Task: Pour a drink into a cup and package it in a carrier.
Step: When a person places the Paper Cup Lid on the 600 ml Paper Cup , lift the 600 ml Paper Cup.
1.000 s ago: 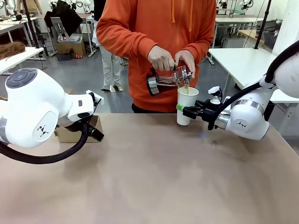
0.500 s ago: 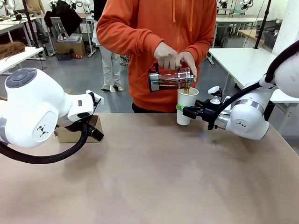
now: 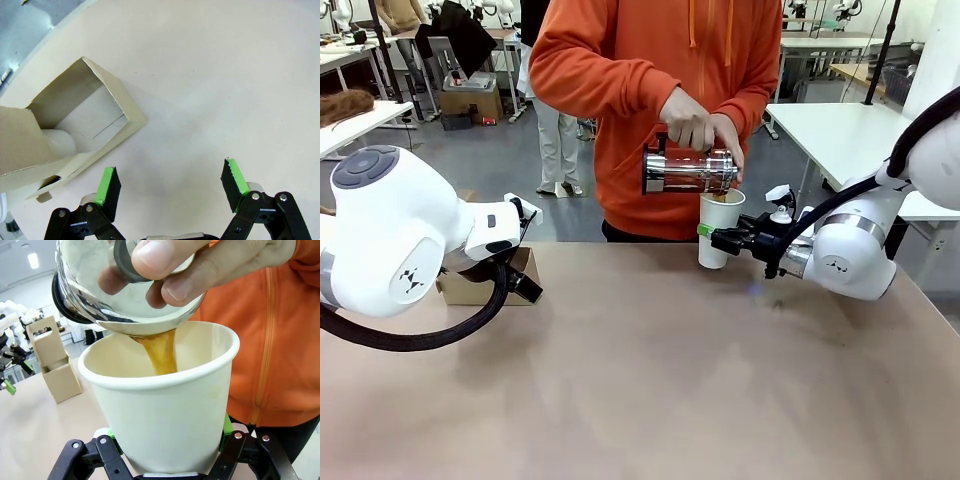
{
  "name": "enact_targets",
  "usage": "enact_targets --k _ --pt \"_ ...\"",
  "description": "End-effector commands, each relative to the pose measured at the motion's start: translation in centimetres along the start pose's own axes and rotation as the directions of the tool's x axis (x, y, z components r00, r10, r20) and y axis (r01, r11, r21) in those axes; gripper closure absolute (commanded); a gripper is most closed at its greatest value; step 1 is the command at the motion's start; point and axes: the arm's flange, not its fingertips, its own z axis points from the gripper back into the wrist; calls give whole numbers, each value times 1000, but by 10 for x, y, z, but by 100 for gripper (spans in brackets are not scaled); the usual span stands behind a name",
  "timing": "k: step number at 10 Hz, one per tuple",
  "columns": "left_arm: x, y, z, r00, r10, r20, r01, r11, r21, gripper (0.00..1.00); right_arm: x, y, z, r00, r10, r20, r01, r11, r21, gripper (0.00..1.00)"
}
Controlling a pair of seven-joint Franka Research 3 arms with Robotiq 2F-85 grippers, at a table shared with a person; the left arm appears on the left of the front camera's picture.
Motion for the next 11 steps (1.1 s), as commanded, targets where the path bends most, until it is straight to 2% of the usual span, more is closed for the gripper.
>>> enact_targets --k 1,11 --pt "0 0 0 1000 0 1 0 1000 -1 0 3 1 0 1000 2 6 -2 1000 2 20" --pt "0 0 0 1000 0 1 0 1000 -1 0 3 1 0 1000 2 6 -2 1000 2 20"
